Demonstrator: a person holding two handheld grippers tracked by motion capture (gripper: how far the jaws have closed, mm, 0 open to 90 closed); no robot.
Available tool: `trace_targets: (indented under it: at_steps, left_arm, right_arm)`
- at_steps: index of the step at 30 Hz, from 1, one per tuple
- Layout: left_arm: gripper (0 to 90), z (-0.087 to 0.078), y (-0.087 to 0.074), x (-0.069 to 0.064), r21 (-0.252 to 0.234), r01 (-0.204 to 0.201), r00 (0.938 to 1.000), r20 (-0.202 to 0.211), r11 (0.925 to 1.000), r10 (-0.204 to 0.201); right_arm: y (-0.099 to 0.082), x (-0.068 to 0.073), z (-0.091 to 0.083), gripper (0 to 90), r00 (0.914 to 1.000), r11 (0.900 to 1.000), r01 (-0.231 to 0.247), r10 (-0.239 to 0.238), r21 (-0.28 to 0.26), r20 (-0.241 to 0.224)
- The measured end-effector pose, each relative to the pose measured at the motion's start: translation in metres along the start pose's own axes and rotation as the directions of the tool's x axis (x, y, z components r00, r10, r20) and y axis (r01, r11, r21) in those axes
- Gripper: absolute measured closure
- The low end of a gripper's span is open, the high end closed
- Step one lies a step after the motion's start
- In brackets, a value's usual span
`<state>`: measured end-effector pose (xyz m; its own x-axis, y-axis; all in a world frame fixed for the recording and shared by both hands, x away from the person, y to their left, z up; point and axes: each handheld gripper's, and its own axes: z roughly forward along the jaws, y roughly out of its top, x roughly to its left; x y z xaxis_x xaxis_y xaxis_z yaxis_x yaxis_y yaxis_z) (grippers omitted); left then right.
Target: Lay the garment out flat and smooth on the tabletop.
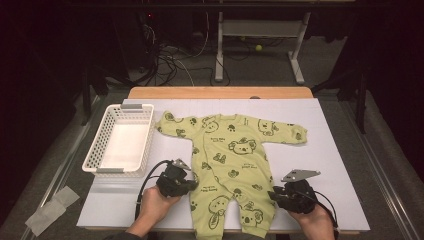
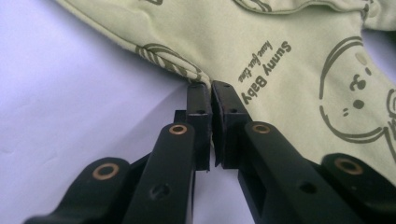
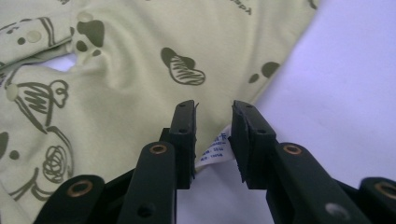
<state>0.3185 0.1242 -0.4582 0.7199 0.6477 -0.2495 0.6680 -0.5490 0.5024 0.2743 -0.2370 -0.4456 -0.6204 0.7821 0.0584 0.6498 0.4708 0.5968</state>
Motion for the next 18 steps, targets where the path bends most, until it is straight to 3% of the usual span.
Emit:
trace_targets:
  at_steps: [3, 7, 12, 18]
  left_arm:
    - [82.8, 0.000, 0.000, 0.001, -0.005, 0.001, 1.0000, -0.004, 1.0000, -0.001]
    - [82.9, -0.002, -0.001, 0.001, -0.002, -0.003, 0.9999, -0.015, 1.0000, 0.003]
    - [82.9, -0.006, -0.003, 0.001, -0.010, -0.003, 0.9998, -0.018, 0.9999, 0.002]
    - [82.3, -0.008, -0.006, 0.004, -0.021, 0.003, 0.9997, -0.023, 0.9998, -0.004]
  right_arm:
    - [0.002, 0.002, 0.007, 71.1, 0.9998, 0.9994, 0.019, -0.019, 0.029, 0.001]
    - [-0.001, 0.003, 0.007, 88.5, 0.9990, 0.9978, 0.042, -0.043, 0.051, 0.010]
    - [-0.007, 0.010, 0.003, 89.6, 0.9969, 0.9952, 0.077, -0.078, 0.060, 0.011]
    - [-0.009, 0.012, 0.000, 87.6, 0.9970, 0.9959, 0.078, -0.078, 0.046, 0.004]
